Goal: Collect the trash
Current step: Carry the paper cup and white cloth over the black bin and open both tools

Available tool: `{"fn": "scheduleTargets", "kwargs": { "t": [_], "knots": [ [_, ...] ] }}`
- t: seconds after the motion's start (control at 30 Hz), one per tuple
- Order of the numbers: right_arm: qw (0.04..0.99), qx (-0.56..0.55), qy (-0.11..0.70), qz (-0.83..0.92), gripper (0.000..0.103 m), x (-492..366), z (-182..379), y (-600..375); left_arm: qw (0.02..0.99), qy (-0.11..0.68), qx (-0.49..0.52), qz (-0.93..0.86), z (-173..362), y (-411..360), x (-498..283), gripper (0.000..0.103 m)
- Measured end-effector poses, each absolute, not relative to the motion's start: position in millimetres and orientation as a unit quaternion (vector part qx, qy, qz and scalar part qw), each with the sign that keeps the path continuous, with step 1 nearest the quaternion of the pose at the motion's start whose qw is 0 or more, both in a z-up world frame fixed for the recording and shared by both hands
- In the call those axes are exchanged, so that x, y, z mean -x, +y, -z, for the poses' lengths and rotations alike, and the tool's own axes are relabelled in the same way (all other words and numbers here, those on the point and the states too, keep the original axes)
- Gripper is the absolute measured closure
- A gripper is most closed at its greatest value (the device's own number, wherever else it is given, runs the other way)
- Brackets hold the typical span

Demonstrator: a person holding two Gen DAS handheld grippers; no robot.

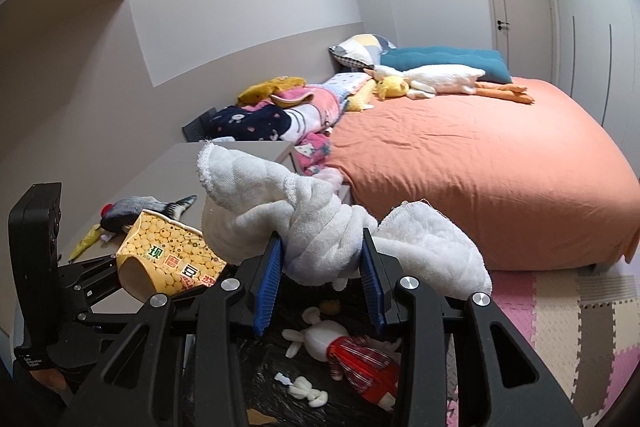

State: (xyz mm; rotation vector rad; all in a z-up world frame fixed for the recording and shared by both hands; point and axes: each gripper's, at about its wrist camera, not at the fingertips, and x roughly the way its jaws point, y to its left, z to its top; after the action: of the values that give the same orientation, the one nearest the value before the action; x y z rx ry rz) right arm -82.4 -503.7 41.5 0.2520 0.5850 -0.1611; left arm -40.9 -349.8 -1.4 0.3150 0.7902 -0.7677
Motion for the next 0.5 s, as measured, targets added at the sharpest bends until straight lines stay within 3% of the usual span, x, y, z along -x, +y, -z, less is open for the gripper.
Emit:
{"fn": "scheduleTargets", "kwargs": {
  "t": [0.37,0.43,0.47,0.5],
  "knots": [
    [0.936,-0.135,0.310,0.100,0.062,83.9,-23.6,-516.7,0.825,0.401,-0.158,0.365,22.2,-354.3,38.4,0.052],
    [0.933,-0.137,0.314,0.105,0.056,80.7,-22.2,-516.8,0.823,0.408,-0.155,0.363,23.6,-351.0,35.4,0.038],
    [0.933,-0.139,0.314,0.107,0.043,79.9,-22.7,-517.1,0.824,0.410,-0.150,0.362,22.9,-349.5,34.3,0.017],
    [0.933,-0.142,0.311,0.112,0.035,79.8,-23.5,-518.1,0.827,0.408,-0.144,0.359,21.7,-346.3,33.3,0.006]
  ]
}}
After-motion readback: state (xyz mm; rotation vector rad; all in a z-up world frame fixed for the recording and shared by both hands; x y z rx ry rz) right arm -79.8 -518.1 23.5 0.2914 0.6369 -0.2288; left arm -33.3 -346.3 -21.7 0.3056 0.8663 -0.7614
